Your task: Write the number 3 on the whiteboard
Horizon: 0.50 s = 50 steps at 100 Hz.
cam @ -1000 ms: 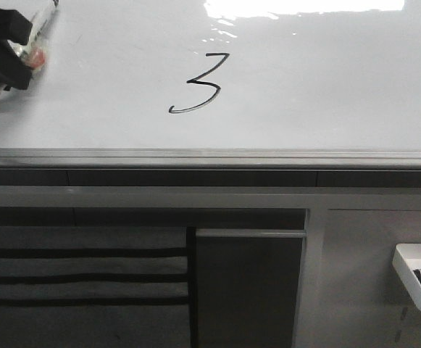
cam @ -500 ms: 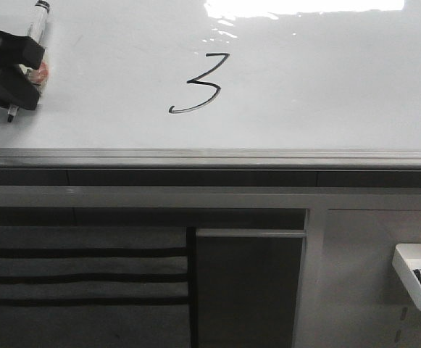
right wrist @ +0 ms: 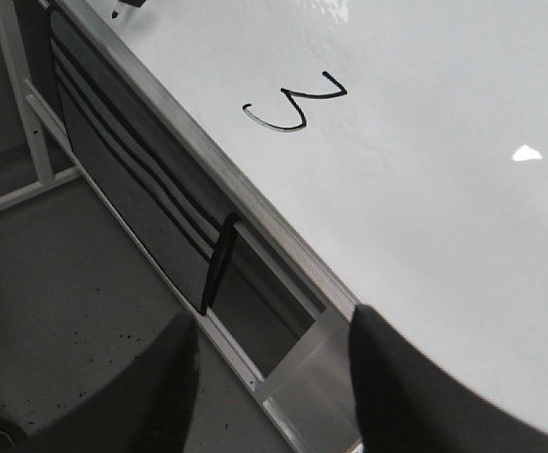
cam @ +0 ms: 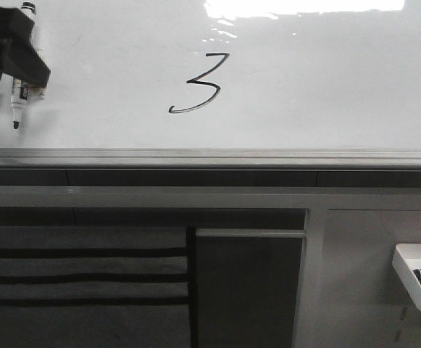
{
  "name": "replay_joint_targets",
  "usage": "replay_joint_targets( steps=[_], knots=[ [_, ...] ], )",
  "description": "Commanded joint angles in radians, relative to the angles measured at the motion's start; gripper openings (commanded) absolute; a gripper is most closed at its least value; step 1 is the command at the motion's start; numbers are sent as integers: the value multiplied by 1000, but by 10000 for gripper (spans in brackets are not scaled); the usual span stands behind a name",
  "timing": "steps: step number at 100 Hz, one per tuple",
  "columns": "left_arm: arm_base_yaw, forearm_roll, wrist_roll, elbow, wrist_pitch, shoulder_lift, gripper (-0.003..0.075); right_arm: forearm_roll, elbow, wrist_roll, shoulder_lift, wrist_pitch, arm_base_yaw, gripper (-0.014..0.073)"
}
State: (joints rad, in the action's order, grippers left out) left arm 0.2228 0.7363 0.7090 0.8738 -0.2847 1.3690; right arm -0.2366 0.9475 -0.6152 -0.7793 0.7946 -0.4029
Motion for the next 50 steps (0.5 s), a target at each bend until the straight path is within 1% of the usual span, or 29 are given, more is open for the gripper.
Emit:
replay_joint_targets(
  steps=[1, 11, 24, 29, 36, 42, 46, 50],
  knots=[
    [-4, 13, 2, 25, -10, -102, 447, -11, 26, 0, 3, -58, 8, 320],
    [-4, 7, 2, 25, -88, -199, 426, -11, 26, 0, 3, -26, 8, 320],
    [-4, -41, 2, 25, -182, -358, 398, -11, 26, 0, 3, 17, 8, 320],
    [-4, -73, 2, 25, -214, -420, 387, -11, 26, 37, 3, 28, 8, 318],
    [-4, -123, 2, 25, -270, -509, 373, 17, 26, 154, 3, 31, 8, 295],
    [-4, -167, -18, 25, -325, -575, 362, 73, 26, 301, 10, 36, 8, 263],
    [-7, -195, -65, 25, -349, -623, 352, 124, 26, 413, 14, 43, 8, 225],
    [-11, -234, -121, 25, -376, -668, 344, 163, 26, 492, 21, 51, 8, 198]
  ],
)
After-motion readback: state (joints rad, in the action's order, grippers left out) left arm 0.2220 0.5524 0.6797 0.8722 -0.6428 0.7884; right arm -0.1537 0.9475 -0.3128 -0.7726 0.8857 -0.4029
